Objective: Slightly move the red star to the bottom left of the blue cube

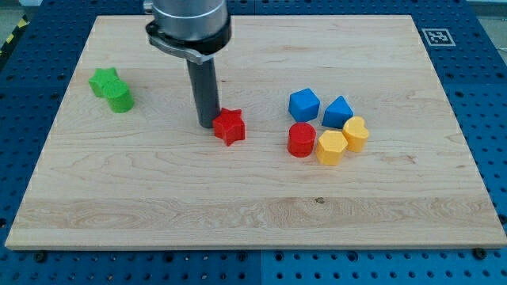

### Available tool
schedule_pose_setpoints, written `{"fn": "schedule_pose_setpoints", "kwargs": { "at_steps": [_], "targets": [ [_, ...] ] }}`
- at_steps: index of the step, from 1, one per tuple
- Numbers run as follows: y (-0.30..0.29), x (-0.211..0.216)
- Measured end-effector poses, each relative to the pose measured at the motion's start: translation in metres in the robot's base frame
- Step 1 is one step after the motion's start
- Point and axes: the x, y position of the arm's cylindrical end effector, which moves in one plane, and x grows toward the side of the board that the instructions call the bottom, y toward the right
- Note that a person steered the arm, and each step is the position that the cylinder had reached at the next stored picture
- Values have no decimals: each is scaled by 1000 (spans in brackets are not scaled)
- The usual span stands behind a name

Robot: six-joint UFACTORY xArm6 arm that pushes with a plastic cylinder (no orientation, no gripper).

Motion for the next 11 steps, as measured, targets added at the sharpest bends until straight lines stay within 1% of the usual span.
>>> {"fn": "schedule_pose_setpoints", "kwargs": {
  "at_steps": [1,2,3,4,5,7,8,9,10,11],
  "targets": [
    [-11,39],
    [0,41],
    [19,25],
    [19,23],
    [18,7],
    [20,-10],
    [31,-17],
    [33,6],
    [33,8],
    [33,22]
  ]
}}
